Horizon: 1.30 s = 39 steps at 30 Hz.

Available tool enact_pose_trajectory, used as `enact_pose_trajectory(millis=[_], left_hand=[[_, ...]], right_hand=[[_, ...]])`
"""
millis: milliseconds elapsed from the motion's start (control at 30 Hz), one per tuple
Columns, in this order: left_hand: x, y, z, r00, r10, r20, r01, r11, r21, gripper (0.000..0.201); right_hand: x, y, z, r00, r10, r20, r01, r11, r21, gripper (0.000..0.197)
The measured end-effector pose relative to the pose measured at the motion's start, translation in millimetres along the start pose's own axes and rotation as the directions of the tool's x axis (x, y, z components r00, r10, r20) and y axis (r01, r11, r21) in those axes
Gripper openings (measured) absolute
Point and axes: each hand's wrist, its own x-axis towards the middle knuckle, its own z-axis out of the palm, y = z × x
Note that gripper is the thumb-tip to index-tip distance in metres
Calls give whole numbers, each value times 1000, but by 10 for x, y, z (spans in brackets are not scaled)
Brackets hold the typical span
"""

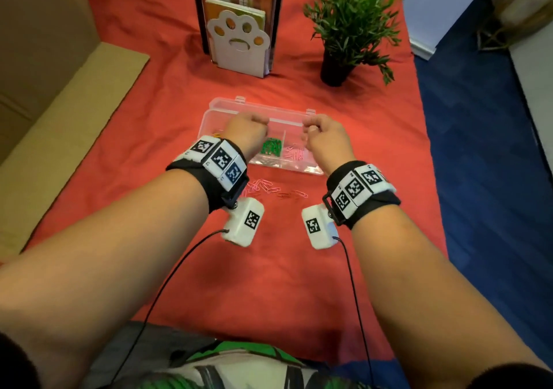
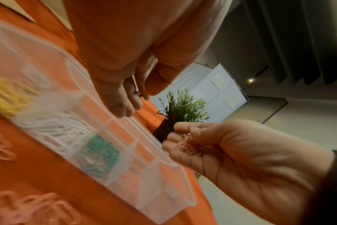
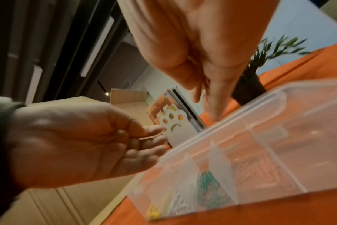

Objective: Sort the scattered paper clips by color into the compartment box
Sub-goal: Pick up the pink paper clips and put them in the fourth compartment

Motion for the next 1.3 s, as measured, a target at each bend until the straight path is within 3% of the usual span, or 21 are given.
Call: enact_pose_trajectory(millis=[67, 100, 167, 233, 300, 400, 567, 700, 800, 900, 1033, 1133, 1200, 1300], left_hand=[[-70, -173, -189, 999, 21, -38, -18, 998, 67, 21], [-102, -283, -314, 998, 38, -47, -31, 991, 134, 19], [-168, -476, -550, 995, 76, -67, -54, 959, 279, 19], [-243, -637, -716, 991, 117, -72, -78, 911, 405, 21], [-294, -753, -814, 990, 126, -64, -79, 867, 491, 22], [-316, -808, -798, 991, 130, -30, -87, 798, 596, 22], [-197, -781, -606, 955, 270, 119, -271, 640, 719, 28], [-100, -817, -477, 920, 270, 283, -387, 510, 769, 30], [-92, -872, -494, 906, 297, 302, -416, 488, 767, 28], [-137, -943, -517, 912, 268, 309, -404, 472, 784, 27], [-273, -1052, -517, 933, 225, 281, -358, 515, 778, 24], [-366, -1100, -544, 954, 191, 232, -300, 603, 739, 20], [-383, -1096, -591, 973, 158, 171, -232, 700, 675, 16], [-378, -1059, -660, 989, 39, 140, -104, 862, 496, 9]], right_hand=[[-19, -50, 62, 996, 1, 89, 22, 968, -249, 43], [-47, -64, 69, 996, 6, 92, 21, 956, -293, 48], [-110, -67, 60, 999, -40, 10, 42, 962, -268, 52], [-198, -50, 74, 996, -90, -16, 84, 971, -226, 43], [-320, -6, 154, 993, -84, 82, 102, 965, -243, 37], [-503, 103, 392, 970, -95, 225, 183, 893, -410, 33], [-592, 264, 834, 930, -214, 298, 359, 693, -625, 37], [-583, 252, 985, 908, -222, 355, 416, 588, -694, 29], [-618, 259, 1017, 912, -216, 348, 408, 563, -719, 29], [-708, 332, 1006, 923, -184, 339, 379, 596, -708, 31], [-803, 468, 973, 934, -88, 347, 313, 670, -673, 28], [-798, 477, 874, 951, 0, 310, 188, 795, -576, 15], [-784, 483, 783, 964, 57, 260, 65, 897, -437, 7], [-778, 531, 679, 957, 184, 226, -160, 980, -118, 23]])
